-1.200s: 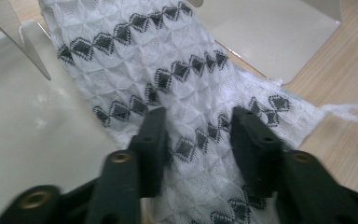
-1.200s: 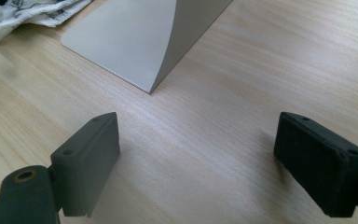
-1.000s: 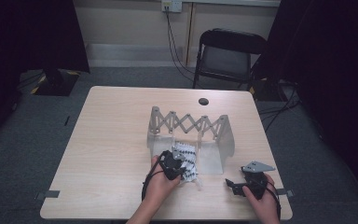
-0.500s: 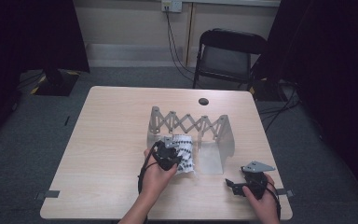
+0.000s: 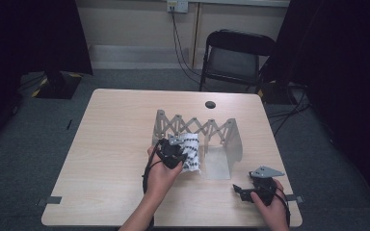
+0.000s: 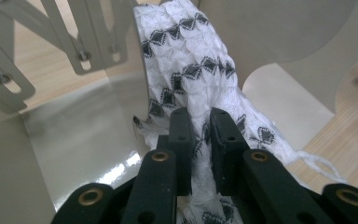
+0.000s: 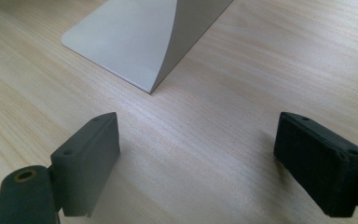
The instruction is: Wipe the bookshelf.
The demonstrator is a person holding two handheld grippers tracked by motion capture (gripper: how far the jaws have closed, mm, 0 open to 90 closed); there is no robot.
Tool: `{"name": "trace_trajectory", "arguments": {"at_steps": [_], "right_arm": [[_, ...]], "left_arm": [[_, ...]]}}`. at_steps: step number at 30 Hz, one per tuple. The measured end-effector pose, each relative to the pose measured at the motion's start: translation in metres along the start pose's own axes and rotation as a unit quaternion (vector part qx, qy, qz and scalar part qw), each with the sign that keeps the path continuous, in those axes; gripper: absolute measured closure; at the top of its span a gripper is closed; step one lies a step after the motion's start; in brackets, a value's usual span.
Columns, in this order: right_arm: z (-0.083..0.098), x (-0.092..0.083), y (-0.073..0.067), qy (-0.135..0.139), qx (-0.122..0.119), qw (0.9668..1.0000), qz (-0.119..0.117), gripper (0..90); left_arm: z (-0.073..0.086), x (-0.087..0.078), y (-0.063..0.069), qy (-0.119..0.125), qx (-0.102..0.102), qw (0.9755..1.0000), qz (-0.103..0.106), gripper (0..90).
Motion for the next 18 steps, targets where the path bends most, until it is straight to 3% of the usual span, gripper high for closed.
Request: {"name": "trace_trajectory", "arguments": {"at_steps": [11,12,18], "right_arm": [[0.0,0.0,0.0,0.0,0.0,1.0,0.0,13.5],[0.0,0.0,0.0,0.0,0.0,1.0,0.0,13.5],[0.0,0.0,0.0,0.0,0.0,1.0,0.0,13.5]], "left_arm": [[-0.021,-0.027,0.008,0.029,0.017,0.9994,-0.002,80.6],[-0.025,-0.033,0.009,0.031,0.028,0.9991,-0.005,80.5],[-0.031,-0.037,0.015,0.041,0.044,0.9982,-0.002,80.6]]}}
Point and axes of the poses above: each handheld gripper's, and its own axes: x roughly forward along the jaws, z roughly out of its underside, y roughly to its right, the point moved 1 cm from there along x, roughly forward along the jaws, and after that the axes turned 5 degrees about -x, right-handed, at the moved point
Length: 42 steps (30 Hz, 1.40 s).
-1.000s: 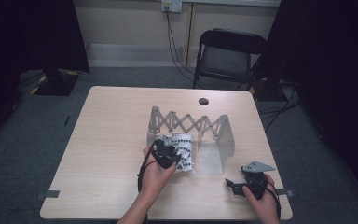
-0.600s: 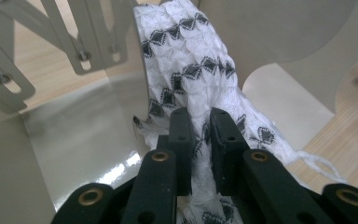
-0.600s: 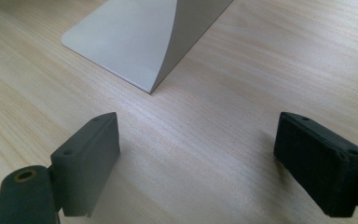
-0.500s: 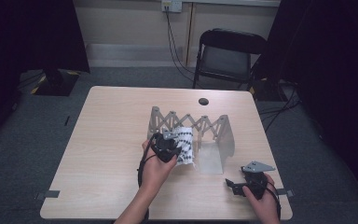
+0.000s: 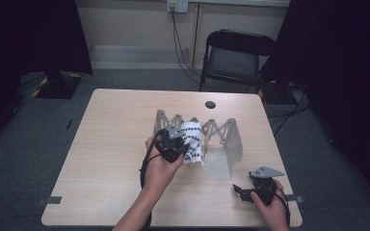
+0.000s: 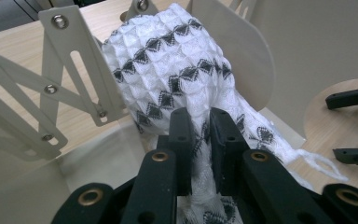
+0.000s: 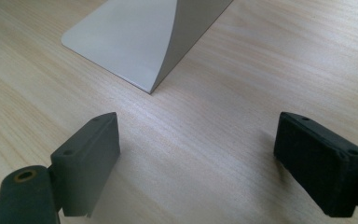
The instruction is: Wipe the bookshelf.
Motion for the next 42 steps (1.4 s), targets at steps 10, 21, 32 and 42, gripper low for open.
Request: {"name": "trace_trajectory", "arguments": {"at_steps": [10,21,32,42], "right_arm": [[0.0,0.0,0.0,0.0,0.0,1.0,0.0,13.5],[0.0,0.0,0.0,0.0,0.0,1.0,0.0,13.5],[0.0,0.0,0.0,0.0,0.0,1.0,0.0,13.5],[0.0,0.0,0.0,0.0,0.0,1.0,0.0,13.5]], "left_arm": [[-0.008,0.0,0.01,0.003,0.025,0.9997,-0.001,80.5],[0.01,0.03,0.003,-0.035,0.008,0.9993,-0.008,80.4],[0.023,0.047,0.002,-0.053,-0.002,0.9985,-0.012,80.4],[0.033,0.055,-0.001,-0.06,-0.012,0.9981,-0.013,80.4]]}}
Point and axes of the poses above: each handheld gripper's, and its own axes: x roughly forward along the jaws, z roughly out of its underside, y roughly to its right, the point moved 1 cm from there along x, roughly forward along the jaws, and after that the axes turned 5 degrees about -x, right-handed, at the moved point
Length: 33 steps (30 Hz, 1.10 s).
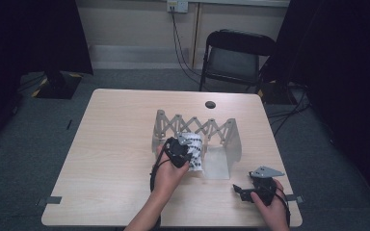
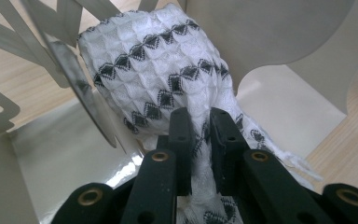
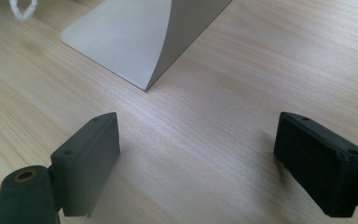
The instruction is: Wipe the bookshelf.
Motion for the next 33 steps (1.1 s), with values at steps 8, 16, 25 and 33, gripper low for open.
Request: {"name": "trace_trajectory", "arguments": {"at_steps": [8,16,25,33], "right_arm": [[0.0,0.0,0.0,0.0,0.0,1.0,0.0,13.5],[0.0,0.0,0.0,0.0,0.0,1.0,0.0,13.5],[0.0,0.0,0.0,0.0,0.0,1.0,0.0,13.5],[0.0,0.0,0.0,0.0,0.0,1.0,0.0,13.5]], "left_arm": [[0.006,0.004,0.001,-0.006,-0.005,0.9999,0.007,80.4],[0.015,0.009,-0.002,-0.02,-0.009,0.9998,0.003,80.4],[0.007,-0.001,0.005,-0.013,0.008,0.9998,0.011,80.4],[-0.023,-0.029,0.016,0.021,0.036,0.9991,0.006,80.4]]}}
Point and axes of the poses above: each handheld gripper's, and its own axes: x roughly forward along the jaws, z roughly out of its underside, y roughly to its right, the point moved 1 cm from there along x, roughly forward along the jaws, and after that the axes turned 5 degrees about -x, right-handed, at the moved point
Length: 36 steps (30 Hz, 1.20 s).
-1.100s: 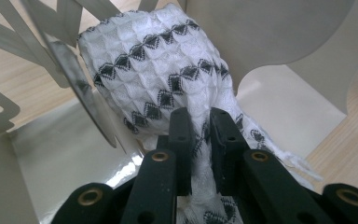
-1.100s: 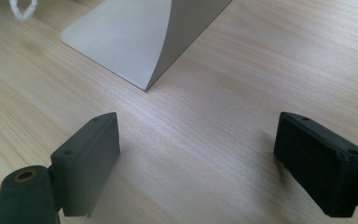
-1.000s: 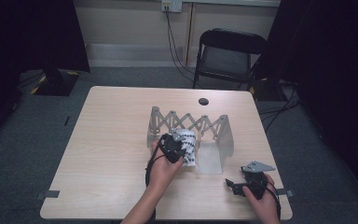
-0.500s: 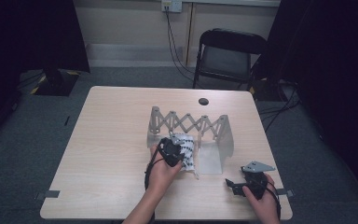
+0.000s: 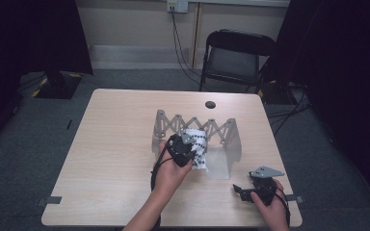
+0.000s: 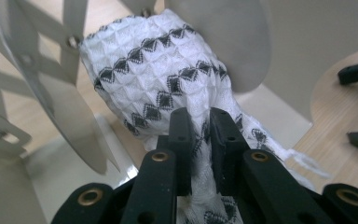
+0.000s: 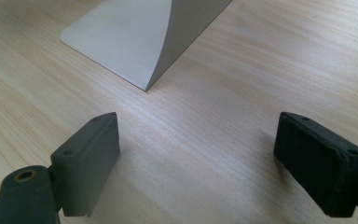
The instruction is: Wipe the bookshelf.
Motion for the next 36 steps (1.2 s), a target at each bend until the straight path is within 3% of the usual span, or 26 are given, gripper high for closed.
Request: {"name": "trace_trajectory", "arguments": {"at_steps": [5,12,22,36], "right_arm": [[0.0,0.0,0.0,0.0,0.0,1.0,0.0,13.5],[0.0,0.0,0.0,0.0,0.0,1.0,0.0,13.5],[0.0,0.0,0.0,0.0,0.0,1.0,0.0,13.5],[0.0,0.0,0.0,0.0,0.0,1.0,0.0,13.5]], "left_arm": [[-0.016,-0.014,0.004,0.023,0.014,0.9996,-0.003,80.4],[-0.019,-0.015,0.005,0.024,0.017,0.9996,-0.004,80.5],[-0.028,-0.03,0.007,0.045,0.023,0.9987,-0.005,80.4],[-0.012,0.0,0.008,0.015,0.019,0.9997,0.004,80.4]]}}
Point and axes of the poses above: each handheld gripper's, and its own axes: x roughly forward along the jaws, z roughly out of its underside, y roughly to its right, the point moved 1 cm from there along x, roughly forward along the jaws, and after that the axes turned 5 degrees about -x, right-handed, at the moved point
